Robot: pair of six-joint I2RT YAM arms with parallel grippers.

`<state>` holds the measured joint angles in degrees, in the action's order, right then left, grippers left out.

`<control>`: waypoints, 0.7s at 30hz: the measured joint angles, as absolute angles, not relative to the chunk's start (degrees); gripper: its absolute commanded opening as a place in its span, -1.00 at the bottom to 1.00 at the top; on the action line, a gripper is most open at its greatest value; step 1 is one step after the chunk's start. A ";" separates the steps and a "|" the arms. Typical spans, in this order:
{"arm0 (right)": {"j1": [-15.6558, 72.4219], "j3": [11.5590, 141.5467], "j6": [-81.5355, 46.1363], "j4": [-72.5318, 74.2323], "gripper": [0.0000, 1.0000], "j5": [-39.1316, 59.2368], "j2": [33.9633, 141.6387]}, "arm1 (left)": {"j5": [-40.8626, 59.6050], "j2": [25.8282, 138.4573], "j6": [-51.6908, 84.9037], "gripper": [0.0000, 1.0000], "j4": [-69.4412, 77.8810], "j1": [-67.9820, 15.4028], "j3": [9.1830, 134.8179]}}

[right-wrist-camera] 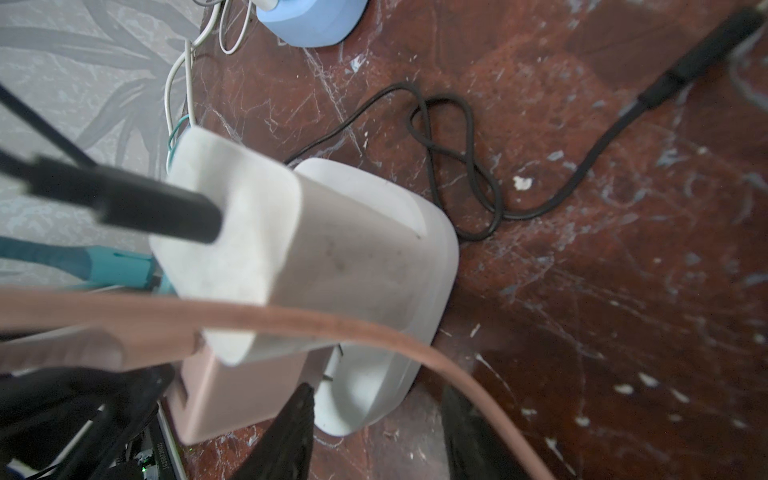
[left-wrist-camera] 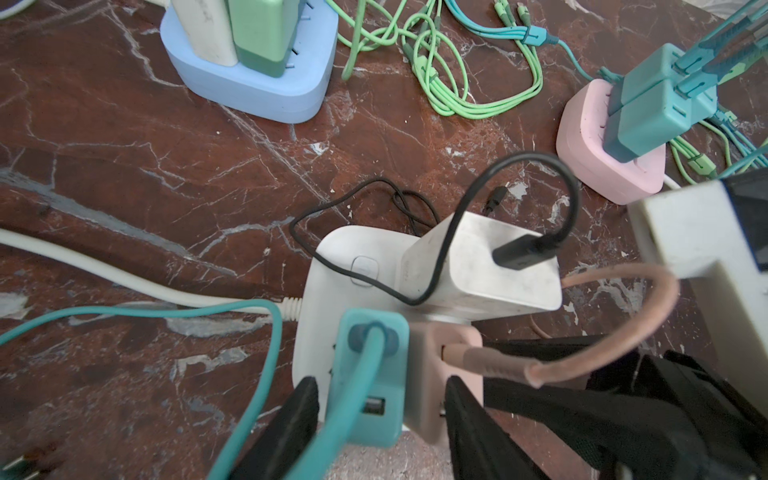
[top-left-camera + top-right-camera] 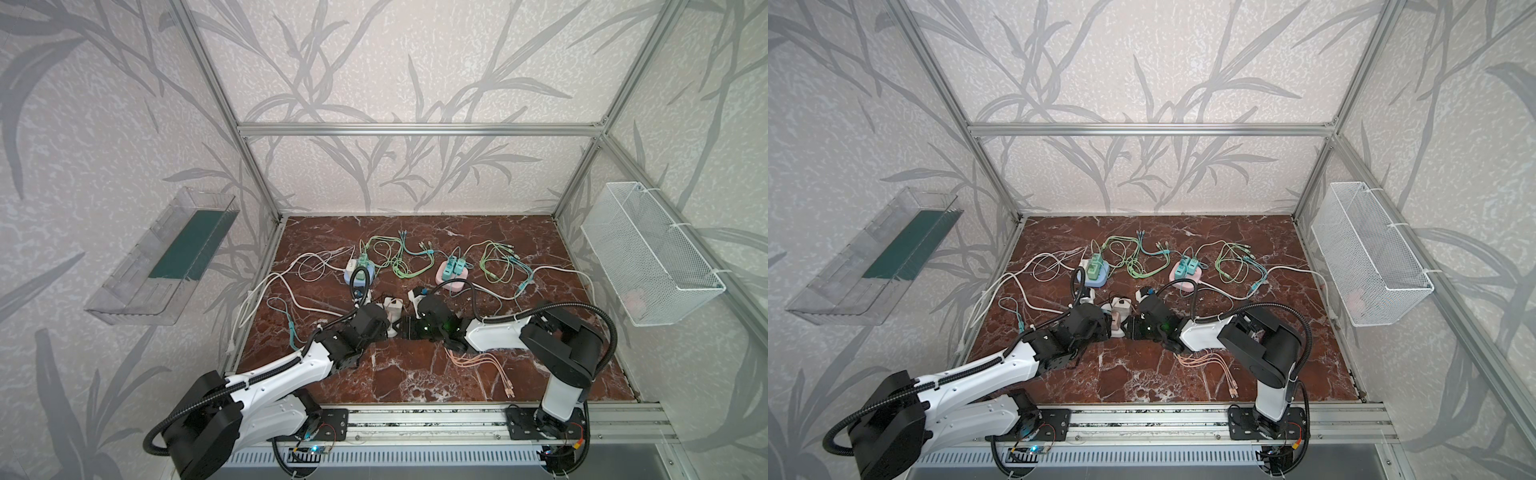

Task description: Pull the plug off the socket

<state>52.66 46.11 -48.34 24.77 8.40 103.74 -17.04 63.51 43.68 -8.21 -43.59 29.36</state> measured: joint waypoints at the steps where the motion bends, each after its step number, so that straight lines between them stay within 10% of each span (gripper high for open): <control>1: 52.62 46.22 -48.29 24.77 0.00 8.40 103.81 | -17.06 63.51 43.64 0.00 -8.03 -43.40 29.36; 21: 50.57 47.20 -48.18 25.98 -0.01 10.57 106.48 | -18.26 67.66 43.44 -0.07 -7.62 -42.57 29.69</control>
